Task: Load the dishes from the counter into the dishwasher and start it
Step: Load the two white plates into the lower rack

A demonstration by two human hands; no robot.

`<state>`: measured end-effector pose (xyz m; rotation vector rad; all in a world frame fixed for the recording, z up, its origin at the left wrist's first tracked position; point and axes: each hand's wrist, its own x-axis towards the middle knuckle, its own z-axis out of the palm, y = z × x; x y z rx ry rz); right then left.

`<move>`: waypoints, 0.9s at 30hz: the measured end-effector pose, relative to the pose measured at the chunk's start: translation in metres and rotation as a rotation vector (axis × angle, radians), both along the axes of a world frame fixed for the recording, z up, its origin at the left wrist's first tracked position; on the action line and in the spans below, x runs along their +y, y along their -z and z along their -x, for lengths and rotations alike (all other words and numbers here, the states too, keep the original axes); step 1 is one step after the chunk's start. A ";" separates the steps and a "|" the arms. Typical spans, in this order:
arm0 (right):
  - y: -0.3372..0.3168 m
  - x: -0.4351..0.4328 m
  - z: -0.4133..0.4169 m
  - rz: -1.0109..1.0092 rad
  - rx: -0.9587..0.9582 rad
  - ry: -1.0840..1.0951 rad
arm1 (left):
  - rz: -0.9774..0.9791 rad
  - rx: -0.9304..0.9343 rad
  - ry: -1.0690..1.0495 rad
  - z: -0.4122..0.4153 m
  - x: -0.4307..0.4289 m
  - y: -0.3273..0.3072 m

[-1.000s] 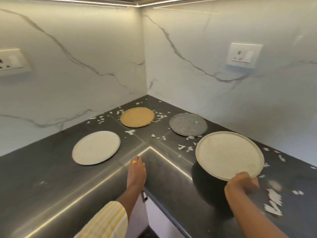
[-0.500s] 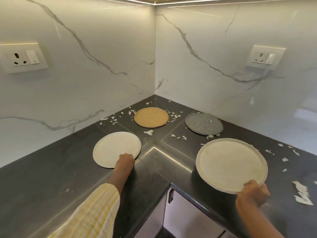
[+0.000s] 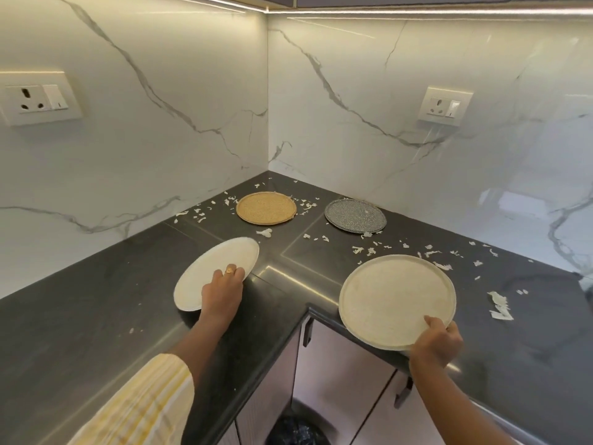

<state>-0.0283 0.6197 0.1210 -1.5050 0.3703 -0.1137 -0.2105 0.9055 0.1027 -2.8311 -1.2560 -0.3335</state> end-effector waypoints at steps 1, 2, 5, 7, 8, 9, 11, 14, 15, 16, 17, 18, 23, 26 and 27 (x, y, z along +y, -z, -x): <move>-0.001 -0.005 0.006 0.001 -0.021 -0.016 | -0.021 -0.041 0.014 0.002 -0.011 -0.007; -0.003 -0.012 0.012 0.003 -0.042 -0.029 | -0.049 -0.084 0.033 0.005 -0.023 -0.013; -0.008 -0.038 0.031 0.005 -0.089 -0.065 | -0.078 -0.227 0.116 0.012 -0.063 -0.033; -0.011 -0.060 0.048 0.023 -0.139 -0.118 | -0.048 -0.301 0.146 0.016 -0.099 -0.044; -0.011 -0.074 0.058 0.043 -0.170 -0.151 | -0.020 -0.338 0.151 0.017 -0.121 -0.049; -0.011 -0.088 0.067 0.066 -0.198 -0.185 | 0.012 -0.379 0.152 0.020 -0.145 -0.053; -0.009 -0.122 0.088 0.111 -0.257 -0.261 | 0.059 -0.461 0.198 0.026 -0.195 -0.055; 0.002 -0.178 0.121 0.164 -0.352 -0.360 | 0.149 -0.595 0.328 0.042 -0.272 -0.051; 0.009 -0.198 0.131 0.188 -0.368 -0.375 | 0.211 -0.636 0.340 0.048 -0.296 -0.048; 0.017 -0.217 0.140 0.214 -0.379 -0.382 | 0.282 -0.663 0.332 0.054 -0.320 -0.044; 0.026 -0.236 0.147 0.247 -0.379 -0.385 | 0.353 -0.674 0.313 0.059 -0.342 -0.040; 0.032 -0.255 0.155 0.287 -0.373 -0.390 | 0.418 -0.675 0.299 0.063 -0.362 -0.035; 0.055 -0.347 0.184 0.542 -0.335 -0.382 | 0.681 -0.633 0.305 0.079 -0.449 -0.009; 0.064 -0.387 0.200 0.619 -0.297 -0.323 | 0.785 -0.614 0.284 0.087 -0.495 0.002; 0.067 -0.398 0.206 0.629 -0.276 -0.312 | 0.822 -0.595 0.282 0.090 -0.508 0.006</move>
